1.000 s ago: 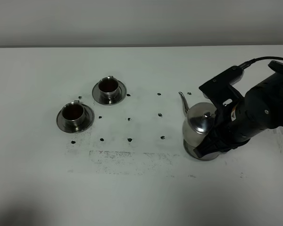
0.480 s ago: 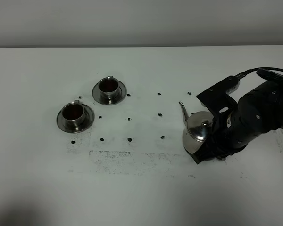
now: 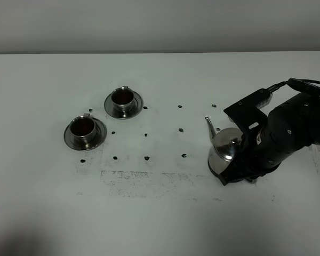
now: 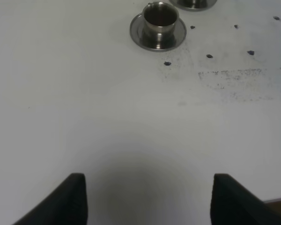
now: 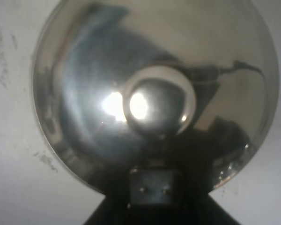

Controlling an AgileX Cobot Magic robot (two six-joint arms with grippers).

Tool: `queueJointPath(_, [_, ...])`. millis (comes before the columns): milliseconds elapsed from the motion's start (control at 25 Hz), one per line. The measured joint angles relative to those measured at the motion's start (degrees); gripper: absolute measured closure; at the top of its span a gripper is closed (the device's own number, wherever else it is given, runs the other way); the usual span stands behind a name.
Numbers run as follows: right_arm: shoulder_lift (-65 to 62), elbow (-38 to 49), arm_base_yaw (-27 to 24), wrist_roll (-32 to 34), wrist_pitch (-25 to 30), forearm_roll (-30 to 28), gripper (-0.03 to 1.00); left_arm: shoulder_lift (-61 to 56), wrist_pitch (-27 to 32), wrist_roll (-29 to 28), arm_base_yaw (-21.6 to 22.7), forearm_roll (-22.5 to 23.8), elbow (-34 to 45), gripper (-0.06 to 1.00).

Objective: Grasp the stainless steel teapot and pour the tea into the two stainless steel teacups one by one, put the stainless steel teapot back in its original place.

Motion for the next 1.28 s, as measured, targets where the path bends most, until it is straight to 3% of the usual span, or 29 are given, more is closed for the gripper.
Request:
queueJointPath(920, [0.1, 0.0, 0.0, 0.0, 0.7, 0.0, 0.77, 0.0, 0.0, 0.0, 0.0, 0.0, 0.0, 0.40])
queueJointPath(1280, [0.1, 0.0, 0.0, 0.0, -0.3, 0.0, 0.52, 0.0, 0.0, 0.0, 0.0, 0.0, 0.0, 0.40])
